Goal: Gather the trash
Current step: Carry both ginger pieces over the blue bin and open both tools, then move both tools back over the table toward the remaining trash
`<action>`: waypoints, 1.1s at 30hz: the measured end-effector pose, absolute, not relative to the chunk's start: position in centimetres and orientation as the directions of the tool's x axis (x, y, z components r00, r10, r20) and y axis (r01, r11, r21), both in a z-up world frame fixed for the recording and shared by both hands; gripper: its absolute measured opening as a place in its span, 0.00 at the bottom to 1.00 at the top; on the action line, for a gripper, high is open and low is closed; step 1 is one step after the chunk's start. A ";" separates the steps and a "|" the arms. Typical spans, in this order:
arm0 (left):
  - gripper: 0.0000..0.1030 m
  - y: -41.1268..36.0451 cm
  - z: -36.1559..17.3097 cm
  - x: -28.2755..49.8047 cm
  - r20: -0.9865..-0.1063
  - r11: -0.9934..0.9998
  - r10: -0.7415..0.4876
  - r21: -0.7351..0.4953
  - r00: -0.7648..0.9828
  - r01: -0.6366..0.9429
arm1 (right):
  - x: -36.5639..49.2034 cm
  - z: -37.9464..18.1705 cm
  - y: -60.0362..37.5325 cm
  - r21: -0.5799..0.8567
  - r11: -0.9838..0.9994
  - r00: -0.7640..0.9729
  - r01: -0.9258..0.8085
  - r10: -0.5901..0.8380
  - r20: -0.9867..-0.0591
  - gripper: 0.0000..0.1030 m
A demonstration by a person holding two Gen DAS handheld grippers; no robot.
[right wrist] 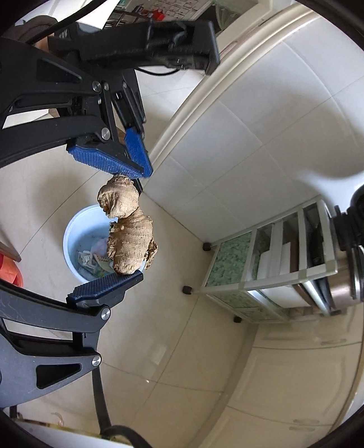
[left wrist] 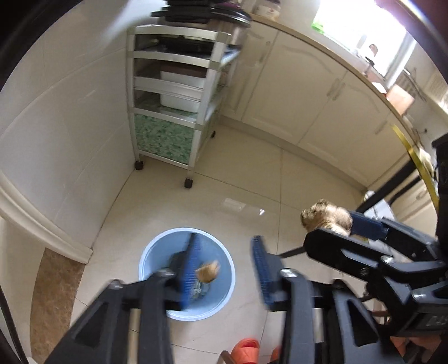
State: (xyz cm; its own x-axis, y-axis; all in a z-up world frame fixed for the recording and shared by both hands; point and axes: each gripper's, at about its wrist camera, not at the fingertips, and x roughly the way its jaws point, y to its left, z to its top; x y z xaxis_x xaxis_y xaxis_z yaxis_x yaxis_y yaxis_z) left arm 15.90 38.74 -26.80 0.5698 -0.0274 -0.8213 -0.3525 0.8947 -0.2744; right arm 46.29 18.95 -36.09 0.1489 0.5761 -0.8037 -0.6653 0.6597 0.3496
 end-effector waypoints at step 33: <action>0.89 21.1 -11.8 10.0 -0.627 0.956 0.078 -0.174 0.775 -0.237 | 41.5 -18.6 4.4 0.194 0.753 0.510 -0.628 0.587 -0.628 0.95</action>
